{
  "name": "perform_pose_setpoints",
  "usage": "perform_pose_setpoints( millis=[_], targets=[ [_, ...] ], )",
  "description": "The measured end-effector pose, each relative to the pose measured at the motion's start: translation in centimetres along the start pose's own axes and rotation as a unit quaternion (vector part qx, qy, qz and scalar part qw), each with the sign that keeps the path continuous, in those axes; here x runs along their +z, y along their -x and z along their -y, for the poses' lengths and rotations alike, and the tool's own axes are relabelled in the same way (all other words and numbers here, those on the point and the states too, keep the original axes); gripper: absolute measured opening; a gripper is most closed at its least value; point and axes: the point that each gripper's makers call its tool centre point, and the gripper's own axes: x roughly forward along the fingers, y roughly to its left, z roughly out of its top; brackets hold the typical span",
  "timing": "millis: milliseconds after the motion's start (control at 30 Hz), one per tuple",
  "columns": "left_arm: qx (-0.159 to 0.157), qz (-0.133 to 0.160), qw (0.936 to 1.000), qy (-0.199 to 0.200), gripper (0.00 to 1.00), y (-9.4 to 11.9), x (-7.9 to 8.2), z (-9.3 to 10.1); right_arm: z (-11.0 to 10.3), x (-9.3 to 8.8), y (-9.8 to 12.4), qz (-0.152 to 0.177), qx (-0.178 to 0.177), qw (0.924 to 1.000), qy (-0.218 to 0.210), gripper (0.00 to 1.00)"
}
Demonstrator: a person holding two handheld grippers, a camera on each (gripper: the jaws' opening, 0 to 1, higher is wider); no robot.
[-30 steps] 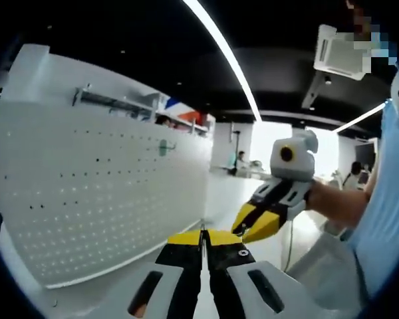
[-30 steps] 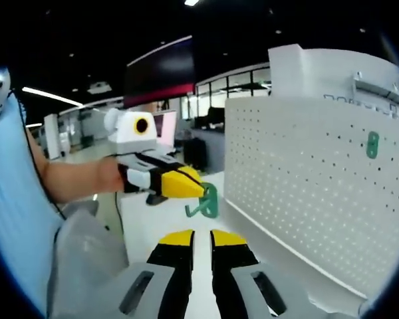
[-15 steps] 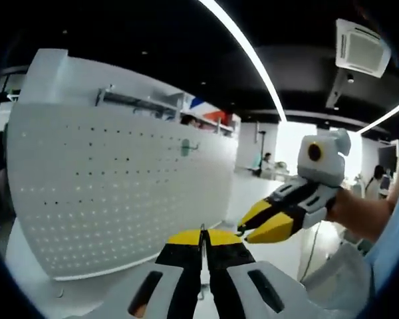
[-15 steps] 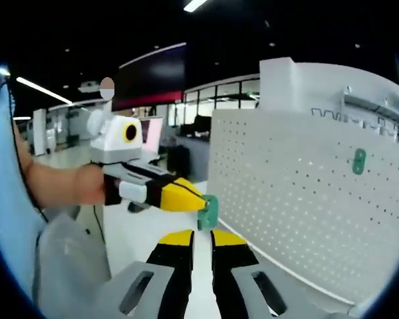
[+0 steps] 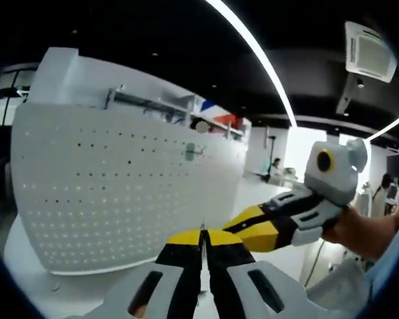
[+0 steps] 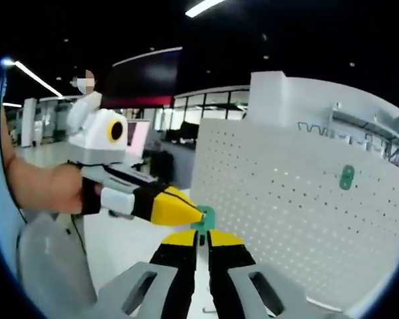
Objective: Insert the hook assembly into the mounting plate slot until the hook locks in place.
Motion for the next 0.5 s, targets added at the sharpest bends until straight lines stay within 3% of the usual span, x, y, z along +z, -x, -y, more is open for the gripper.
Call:
perform_pose_setpoints(
  millis=[500],
  targets=[
    [0.007,0.000,0.9999,0.010,0.02,-0.51,-0.17,0.31,0.56,-0.37,-0.55,-0.003,-0.015,0.9998,0.008,0.01]
  ],
)
